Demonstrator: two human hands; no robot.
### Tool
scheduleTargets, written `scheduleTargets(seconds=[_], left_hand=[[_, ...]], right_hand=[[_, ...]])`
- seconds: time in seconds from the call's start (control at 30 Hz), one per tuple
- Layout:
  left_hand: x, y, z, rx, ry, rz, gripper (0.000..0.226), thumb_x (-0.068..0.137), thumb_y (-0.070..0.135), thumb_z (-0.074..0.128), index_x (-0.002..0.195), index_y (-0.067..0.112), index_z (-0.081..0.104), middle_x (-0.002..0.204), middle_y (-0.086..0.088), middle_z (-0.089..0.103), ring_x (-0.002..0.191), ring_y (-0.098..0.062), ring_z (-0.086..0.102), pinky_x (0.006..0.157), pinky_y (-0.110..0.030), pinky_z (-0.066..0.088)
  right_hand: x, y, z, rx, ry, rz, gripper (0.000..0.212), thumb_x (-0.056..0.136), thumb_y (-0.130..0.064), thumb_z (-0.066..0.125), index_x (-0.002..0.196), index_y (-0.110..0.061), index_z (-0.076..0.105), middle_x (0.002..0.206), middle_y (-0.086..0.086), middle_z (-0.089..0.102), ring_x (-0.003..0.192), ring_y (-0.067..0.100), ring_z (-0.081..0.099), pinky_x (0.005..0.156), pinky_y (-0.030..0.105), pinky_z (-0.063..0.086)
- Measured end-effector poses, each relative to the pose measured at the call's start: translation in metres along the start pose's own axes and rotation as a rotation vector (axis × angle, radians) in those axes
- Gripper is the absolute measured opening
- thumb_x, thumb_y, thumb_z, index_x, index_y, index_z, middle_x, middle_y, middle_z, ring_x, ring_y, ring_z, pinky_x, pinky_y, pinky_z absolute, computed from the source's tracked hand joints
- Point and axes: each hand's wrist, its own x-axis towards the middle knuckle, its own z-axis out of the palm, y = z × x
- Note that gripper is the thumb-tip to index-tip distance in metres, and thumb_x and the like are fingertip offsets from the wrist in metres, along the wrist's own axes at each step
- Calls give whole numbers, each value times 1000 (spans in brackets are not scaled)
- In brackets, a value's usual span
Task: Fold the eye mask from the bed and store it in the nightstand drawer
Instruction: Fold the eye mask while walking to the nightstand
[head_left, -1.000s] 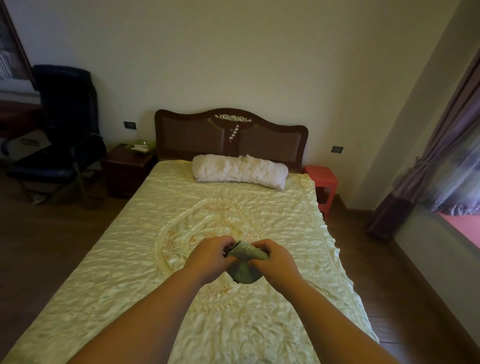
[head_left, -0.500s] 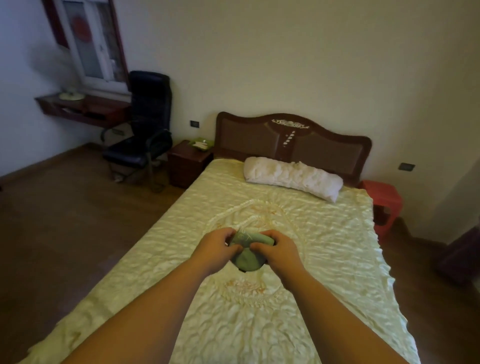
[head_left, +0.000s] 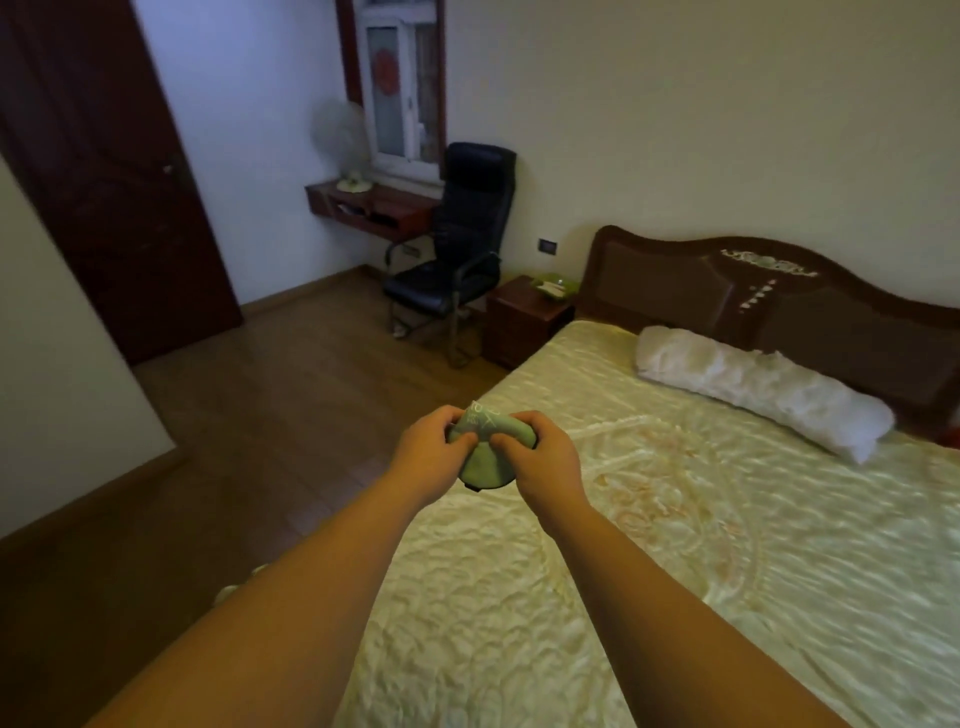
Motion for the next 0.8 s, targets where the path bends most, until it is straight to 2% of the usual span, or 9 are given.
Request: scheduleTargets(seconds=[0.37, 0.6, 0.8], left_hand=[[42, -93, -100, -29, -36, -36, 20, 96, 18, 64, 114, 10, 66, 106, -13, 71, 98, -32, 68, 86, -55, 58], [84, -129, -177, -24, -92, 7, 18, 96, 18, 63, 113, 12, 66, 106, -13, 71, 98, -31, 68, 86, -53, 57], [134, -154, -215, -70, -99, 16, 9, 96, 17, 64, 104, 21, 65, 102, -7, 70, 96, -27, 69, 85, -54, 59]], right_hand=[[16, -22, 141, -26, 23, 63, 15, 81, -21, 67, 95, -27, 67, 86, -4, 71, 79, 15, 67, 65, 35, 56], [41, -54, 221, -44, 65, 77, 14, 81, -23, 68, 94, -27, 68, 86, -3, 71, 80, 17, 67, 70, 41, 57], [83, -65, 274, -18, 119, 63, 17, 80, -22, 68, 90, -36, 66, 85, -10, 70, 79, 9, 67, 67, 35, 57]])
